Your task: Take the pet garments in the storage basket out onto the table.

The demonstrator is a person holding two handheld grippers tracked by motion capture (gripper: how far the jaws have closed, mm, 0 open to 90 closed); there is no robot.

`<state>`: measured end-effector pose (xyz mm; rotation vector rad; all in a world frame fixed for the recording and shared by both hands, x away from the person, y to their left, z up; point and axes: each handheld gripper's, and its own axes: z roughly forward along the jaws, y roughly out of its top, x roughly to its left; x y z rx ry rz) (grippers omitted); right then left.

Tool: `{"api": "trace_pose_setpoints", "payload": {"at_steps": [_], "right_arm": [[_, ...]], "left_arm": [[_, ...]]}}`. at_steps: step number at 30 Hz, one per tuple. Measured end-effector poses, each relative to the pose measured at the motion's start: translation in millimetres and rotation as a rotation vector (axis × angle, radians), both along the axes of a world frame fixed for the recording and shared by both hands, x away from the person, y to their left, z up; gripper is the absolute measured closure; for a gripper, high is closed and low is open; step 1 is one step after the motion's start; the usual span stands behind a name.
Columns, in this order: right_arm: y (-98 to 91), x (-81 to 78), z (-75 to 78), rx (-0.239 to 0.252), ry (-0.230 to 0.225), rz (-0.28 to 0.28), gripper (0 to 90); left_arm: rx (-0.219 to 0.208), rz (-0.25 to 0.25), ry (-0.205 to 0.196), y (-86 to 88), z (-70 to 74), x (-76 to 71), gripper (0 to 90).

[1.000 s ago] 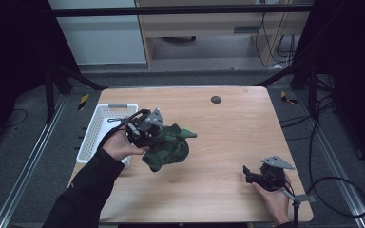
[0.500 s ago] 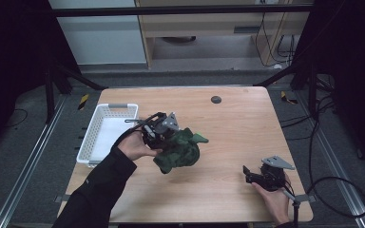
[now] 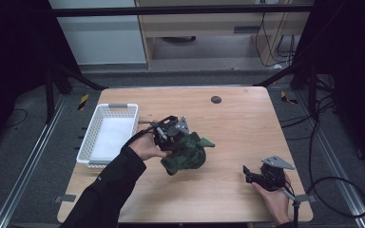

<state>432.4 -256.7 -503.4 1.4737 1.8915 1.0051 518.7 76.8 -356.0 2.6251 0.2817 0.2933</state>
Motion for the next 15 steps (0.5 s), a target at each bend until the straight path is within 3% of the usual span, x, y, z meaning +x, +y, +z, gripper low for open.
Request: {"api": "trace_pose_setpoints", "payload": {"at_steps": [15], "right_arm": [[0.3, 0.3, -0.2, 0.0, 0.003, 0.002, 14.7]], "left_arm": [[0.034, -0.024, 0.041, -6.8, -30.9, 3.4, 70.4]]}}
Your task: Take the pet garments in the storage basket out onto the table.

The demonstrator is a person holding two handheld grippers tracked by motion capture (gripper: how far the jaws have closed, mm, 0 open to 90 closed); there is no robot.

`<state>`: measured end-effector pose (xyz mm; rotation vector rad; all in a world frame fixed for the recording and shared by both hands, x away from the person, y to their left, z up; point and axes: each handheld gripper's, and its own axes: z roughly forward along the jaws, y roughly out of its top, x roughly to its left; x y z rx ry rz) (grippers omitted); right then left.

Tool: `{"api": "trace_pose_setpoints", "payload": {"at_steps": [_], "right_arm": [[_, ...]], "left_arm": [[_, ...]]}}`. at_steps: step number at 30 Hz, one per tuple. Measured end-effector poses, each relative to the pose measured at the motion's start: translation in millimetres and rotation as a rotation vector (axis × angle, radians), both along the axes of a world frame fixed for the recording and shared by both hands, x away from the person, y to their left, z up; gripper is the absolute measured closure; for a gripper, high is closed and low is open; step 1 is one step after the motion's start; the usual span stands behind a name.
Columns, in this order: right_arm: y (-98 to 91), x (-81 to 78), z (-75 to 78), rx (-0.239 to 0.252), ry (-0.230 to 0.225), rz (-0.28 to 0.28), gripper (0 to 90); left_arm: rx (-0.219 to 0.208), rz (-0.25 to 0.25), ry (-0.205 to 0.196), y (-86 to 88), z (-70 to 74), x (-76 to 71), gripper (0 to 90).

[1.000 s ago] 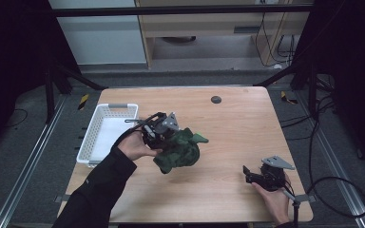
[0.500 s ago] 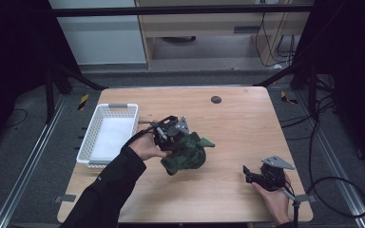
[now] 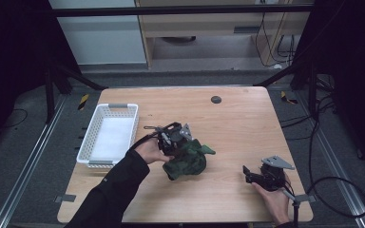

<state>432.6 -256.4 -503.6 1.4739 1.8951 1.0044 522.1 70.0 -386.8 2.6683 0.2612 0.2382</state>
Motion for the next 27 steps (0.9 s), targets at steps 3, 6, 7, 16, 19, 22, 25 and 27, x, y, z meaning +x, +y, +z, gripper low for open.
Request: {"api": "trace_pose_setpoints", "payload": {"at_steps": [3, 6, 7, 16, 19, 22, 25, 27], "right_arm": [[-0.1, -0.1, 0.1, 0.0, -0.001, -0.001, 14.7], [0.0, 0.0, 0.0, -0.001, 0.0, 0.0, 14.7], [0.0, 0.0, -0.1, -0.003, 0.0, 0.0, 14.7], [0.2, 0.0, -0.2, -0.002, 0.001, 0.002, 14.7], [0.3, 0.0, -0.2, -0.001, 0.003, 0.001, 14.7], [0.4, -0.1, -0.1, 0.001, 0.005, 0.001, 14.7], [0.4, -0.2, -0.1, 0.001, 0.005, 0.001, 14.7], [0.4, -0.1, -0.1, 0.0, 0.004, 0.001, 14.7]], "left_arm": [[0.007, -0.013, 0.008, -1.9, -3.9, -1.0, 70.4], [0.012, -0.026, 0.013, -3.8, -6.6, -2.7, 70.2], [0.015, -0.029, 0.015, -4.5, -7.8, -3.4, 70.1], [0.04, -0.034, 0.02, -8.5, -19.7, -3.7, 69.1], [0.041, -0.031, 0.025, -8.8, -22.9, -3.5, 67.5], [0.045, -0.027, 0.023, -8.7, -24.8, -3.5, 63.0], [0.043, -0.024, 0.023, -8.2, -23.9, -4.1, 60.0], [0.044, -0.023, 0.019, -7.8, -23.2, -4.6, 56.9]]}}
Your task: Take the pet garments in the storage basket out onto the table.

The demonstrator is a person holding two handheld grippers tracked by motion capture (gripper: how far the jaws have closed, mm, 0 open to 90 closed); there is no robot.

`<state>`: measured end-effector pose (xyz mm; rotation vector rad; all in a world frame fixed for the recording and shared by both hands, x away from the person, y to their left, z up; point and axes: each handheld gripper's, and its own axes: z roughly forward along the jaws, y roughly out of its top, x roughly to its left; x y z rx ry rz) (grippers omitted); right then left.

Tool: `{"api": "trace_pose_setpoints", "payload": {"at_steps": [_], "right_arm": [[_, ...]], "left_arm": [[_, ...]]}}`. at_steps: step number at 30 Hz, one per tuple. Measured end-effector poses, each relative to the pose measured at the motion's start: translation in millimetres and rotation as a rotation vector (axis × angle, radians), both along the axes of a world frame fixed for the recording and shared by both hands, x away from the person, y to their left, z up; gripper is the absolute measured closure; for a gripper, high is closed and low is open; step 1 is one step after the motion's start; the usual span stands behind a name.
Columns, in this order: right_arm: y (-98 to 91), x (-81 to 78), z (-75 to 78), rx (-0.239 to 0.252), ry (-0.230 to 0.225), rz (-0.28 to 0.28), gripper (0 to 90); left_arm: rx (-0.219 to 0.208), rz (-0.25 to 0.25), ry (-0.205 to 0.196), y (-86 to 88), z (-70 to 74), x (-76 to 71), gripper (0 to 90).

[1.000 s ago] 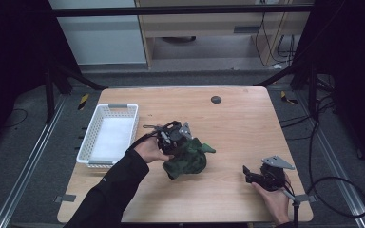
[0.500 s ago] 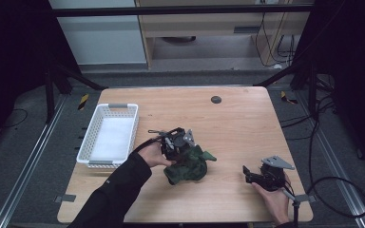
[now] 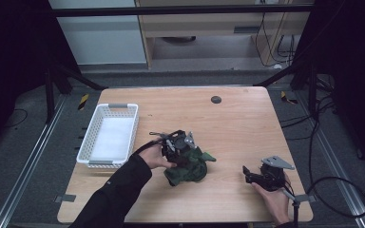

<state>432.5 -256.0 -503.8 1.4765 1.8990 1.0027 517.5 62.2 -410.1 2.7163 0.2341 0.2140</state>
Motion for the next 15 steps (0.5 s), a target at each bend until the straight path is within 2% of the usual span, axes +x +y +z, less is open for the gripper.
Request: {"api": "trace_pose_setpoints", "payload": {"at_steps": [4, 6, 15], "right_arm": [[0.0, -0.1, 0.1, 0.0, 0.001, -0.001, 14.7], [-0.1, 0.0, 0.0, -0.002, -0.001, -0.002, 14.7], [-0.2, 0.0, -0.1, -0.006, -0.002, -0.002, 14.7]], "left_arm": [[-0.016, 0.005, -0.01, 3.0, 3.9, -0.6, 49.8], [-0.039, 0.016, -0.012, 6.5, 8.2, -1.2, 44.6], [-0.116, 0.069, -0.038, 25.7, 25.7, -1.0, 36.0]]}}
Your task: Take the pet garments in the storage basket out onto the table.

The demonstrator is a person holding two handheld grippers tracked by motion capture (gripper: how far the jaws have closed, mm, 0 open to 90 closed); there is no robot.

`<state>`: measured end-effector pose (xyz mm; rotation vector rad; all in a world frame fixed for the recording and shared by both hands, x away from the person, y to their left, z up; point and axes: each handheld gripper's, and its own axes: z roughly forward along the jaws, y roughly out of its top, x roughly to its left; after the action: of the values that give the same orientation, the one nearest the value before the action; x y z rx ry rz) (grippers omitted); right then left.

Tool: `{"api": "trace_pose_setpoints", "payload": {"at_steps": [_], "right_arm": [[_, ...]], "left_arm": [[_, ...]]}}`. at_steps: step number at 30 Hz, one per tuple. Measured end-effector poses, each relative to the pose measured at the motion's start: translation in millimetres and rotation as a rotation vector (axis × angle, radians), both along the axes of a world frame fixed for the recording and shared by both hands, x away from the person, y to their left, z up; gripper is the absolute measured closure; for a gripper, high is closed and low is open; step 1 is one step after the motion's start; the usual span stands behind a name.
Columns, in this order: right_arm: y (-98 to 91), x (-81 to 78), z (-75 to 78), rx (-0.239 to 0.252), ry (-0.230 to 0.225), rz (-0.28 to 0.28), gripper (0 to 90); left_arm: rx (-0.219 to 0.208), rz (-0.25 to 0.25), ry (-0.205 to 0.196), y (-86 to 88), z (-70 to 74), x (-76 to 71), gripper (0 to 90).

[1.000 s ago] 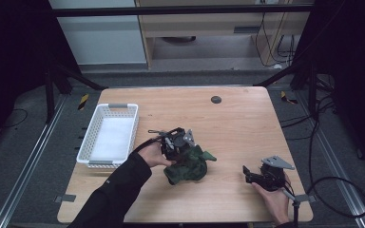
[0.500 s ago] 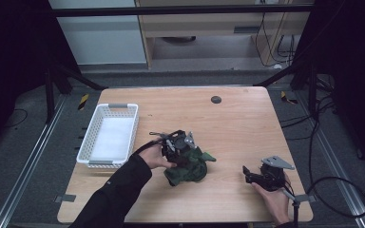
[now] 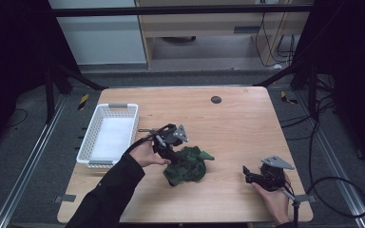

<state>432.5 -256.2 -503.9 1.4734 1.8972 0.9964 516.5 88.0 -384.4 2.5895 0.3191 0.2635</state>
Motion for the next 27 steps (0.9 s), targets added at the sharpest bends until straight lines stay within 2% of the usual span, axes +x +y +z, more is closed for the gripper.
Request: {"api": "trace_pose_setpoints", "payload": {"at_steps": [4, 7, 9, 12, 16, 19, 24, 27], "right_arm": [[0.1, 0.0, 0.1, 0.002, 0.0, -0.002, 14.6], [-0.1, 0.0, 0.0, -0.001, -0.001, -0.002, 14.7], [-0.1, -0.3, 0.4, 0.001, -0.001, -0.003, 14.5], [-0.3, -0.3, 0.3, 0.0, -0.002, -0.004, 14.5], [-0.3, -0.3, 0.4, 0.002, -0.003, -0.006, 14.3], [-0.7, -0.4, 0.7, 0.004, -0.007, -0.008, 14.2], [-0.5, -0.4, 0.7, 0.007, -0.006, -0.01, 14.1], [-0.5, -0.1, 0.4, 0.004, -0.006, -0.012, 14.1]], "left_arm": [[-0.046, 0.032, -0.021, 10.2, 8.6, -3.2, 33.3], [-0.091, 0.075, -0.029, 17.4, 14.6, -5.6, 31.3], [-0.135, 0.118, -0.034, 24.3, 18.3, -8.2, 30.4], [-0.179, 0.173, -0.045, 33.7, 21.3, -12.1, 29.6], [-0.252, 0.239, -0.064, 47.1, 21.9, -18.4, 29.7], [-0.335, 0.309, -0.082, 60.6, 20.2, -26.3, 29.7], [-0.43, 0.418, -0.125, 84.5, 14.7, -40.5, 31.9], [-0.464, 0.481, -0.146, 98.1, 10.1, -48.2, 34.2]]}}
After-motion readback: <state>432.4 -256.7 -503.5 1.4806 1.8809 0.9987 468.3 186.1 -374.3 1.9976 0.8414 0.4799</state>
